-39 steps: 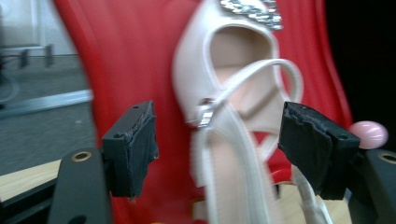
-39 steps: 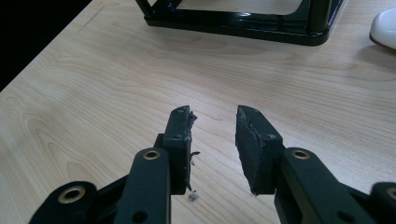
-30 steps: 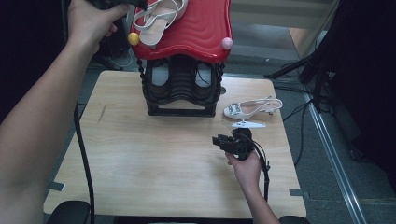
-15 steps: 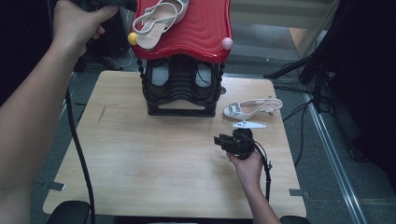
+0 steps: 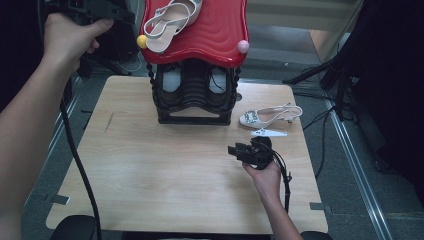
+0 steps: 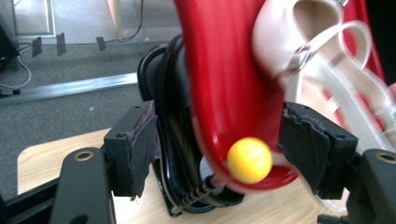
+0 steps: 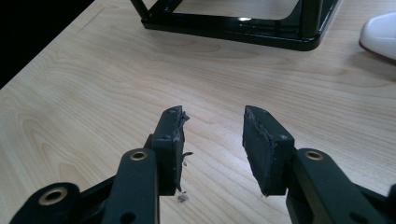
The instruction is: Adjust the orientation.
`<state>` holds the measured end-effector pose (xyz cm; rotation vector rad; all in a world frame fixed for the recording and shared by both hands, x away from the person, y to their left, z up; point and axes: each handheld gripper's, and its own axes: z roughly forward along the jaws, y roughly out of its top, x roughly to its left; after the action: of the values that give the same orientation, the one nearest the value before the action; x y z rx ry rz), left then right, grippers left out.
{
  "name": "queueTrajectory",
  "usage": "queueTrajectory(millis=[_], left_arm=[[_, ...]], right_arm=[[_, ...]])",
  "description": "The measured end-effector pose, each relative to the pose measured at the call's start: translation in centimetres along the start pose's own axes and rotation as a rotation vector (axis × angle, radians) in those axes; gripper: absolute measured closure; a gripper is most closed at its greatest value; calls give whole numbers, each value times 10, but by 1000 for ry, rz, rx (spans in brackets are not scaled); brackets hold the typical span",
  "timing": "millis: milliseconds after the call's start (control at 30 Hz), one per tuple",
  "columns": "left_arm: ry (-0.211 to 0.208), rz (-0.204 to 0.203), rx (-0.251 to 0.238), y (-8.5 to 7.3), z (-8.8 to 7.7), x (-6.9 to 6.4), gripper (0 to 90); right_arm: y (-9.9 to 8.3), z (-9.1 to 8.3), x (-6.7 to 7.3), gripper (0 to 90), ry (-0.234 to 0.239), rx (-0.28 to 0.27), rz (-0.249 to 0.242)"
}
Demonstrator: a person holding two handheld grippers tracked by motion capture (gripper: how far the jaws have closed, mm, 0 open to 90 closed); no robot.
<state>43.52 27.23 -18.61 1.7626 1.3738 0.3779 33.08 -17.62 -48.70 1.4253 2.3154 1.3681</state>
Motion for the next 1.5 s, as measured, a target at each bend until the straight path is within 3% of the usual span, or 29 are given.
queueTrajectory(millis=[267, 300, 333, 367, 433, 567, 633, 733, 833, 1100, 1233, 1400, 1500], left_arm=[[-24, -29, -13, -18, -3, 16, 289], [-24, -33, -11, -20, -4, 19, 289], [-23, -33, -13, -22, -4, 21, 289], [-21, -34, -15, -23, -5, 22, 289], [-18, -35, -15, -28, -6, 26, 290], [-24, -42, -11, -41, -4, 32, 290], [-32, -47, -4, -50, -1, 35, 290], [-30, -46, 11, -63, 5, 39, 290], [-44, -63, 17, -76, 11, 45, 290], [-44, -59, 44, -100, 24, 51, 291], [-59, -70, 44, -112, 31, 49, 293], [-65, -70, 61, -127, 40, 48, 311], [-87, -75, 67, -139, 47, 49, 312]], right_arm=[[1, 0, -4, 519, 3, -8, 35], [1, 0, -3, 482, -22, -14, 28], [-1, -1, 1, 451, -97, -43, -9], [-1, -1, 4, 481, -135, -45, -32], [1, -3, 2, 507, -118, -50, -4], [2, -4, -4, 468, -105, -42, 24], [2, -5, -7, 453, -107, -40, 20], [4, -6, -12, 456, -71, -28, 12], [6, -6, -18, 522, -46, -18, 11], [10, -7, -30, 609, -65, -37, -24], [12, -9, -40, 621, -49, -49, 25], [14, -12, -50, 600, -66, -41, -3], [15, -12, -54, 627, -80, -42, 10]])
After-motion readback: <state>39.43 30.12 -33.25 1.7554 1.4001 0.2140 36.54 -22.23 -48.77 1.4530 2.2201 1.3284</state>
